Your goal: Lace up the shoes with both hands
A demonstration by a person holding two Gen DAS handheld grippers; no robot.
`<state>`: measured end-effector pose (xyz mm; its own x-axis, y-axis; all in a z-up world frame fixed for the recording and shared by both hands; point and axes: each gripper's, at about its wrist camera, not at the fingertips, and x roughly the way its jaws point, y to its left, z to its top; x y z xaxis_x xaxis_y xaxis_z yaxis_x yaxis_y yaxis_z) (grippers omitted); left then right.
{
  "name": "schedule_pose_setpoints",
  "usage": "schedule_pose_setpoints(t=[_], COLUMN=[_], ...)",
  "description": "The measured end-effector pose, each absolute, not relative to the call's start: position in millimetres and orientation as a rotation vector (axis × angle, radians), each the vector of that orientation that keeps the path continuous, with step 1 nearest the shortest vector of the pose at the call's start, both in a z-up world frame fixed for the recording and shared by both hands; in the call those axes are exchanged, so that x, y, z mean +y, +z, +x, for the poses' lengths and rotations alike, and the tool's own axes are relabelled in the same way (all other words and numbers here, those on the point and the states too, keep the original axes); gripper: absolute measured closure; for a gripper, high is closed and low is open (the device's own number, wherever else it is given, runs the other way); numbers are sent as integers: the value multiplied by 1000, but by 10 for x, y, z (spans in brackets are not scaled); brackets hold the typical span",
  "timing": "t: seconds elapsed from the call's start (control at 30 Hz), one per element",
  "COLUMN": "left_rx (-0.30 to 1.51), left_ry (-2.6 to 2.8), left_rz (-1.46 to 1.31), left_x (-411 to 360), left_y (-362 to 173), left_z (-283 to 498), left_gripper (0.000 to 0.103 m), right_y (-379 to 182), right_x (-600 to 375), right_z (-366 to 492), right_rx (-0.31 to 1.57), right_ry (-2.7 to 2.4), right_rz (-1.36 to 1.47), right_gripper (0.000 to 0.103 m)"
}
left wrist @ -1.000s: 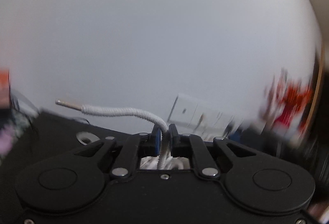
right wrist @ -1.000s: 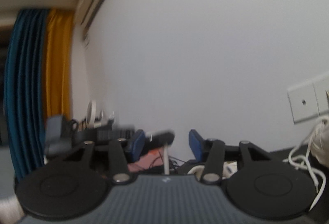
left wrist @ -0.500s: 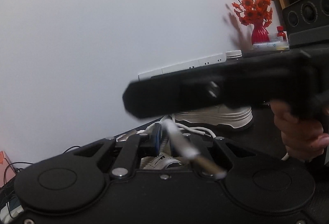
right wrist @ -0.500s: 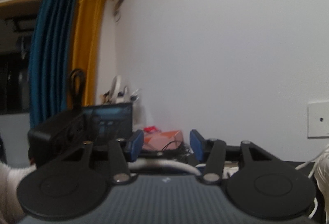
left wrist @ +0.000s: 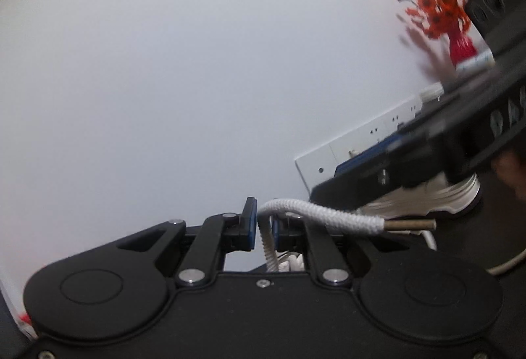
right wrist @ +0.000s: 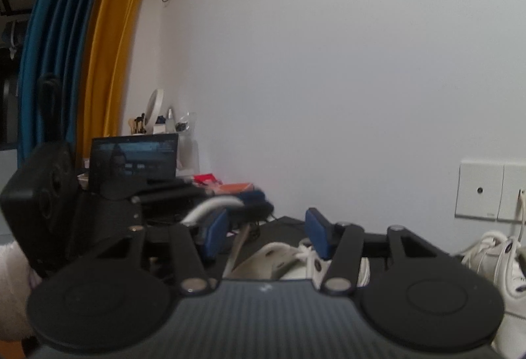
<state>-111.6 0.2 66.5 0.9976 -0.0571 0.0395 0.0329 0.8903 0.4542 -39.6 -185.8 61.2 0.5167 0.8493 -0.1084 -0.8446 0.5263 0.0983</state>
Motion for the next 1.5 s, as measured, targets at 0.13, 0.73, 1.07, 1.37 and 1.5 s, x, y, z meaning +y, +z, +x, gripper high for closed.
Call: schedule_pose_setpoints(t=[0.13,0.73,1.07,1.37,1.5], left_rx=[-106,-184,-136,-162,-128], left_ry=[13,120,139,-105,-145], left_rz=[602,792,711,610,598], left_x=[-127,-446,-386,-442,-266], left_y=[559,367,395,397,311], left_z=[-1159,-1140,-1011,-1122,-931], left_gripper=[92,93,91,40,69], right_y=[567,671,680,650,658], right_x=[-1930,-1730,-1822,-1964,-1938], right_z=[-412,-545,-363,-164,-181], right_rx=[159,161,220,251,240], right_ry=[1076,1200,1139,1114,1135], right_rz=[50,49,138,277,251], right_gripper=[51,51,97,97,97])
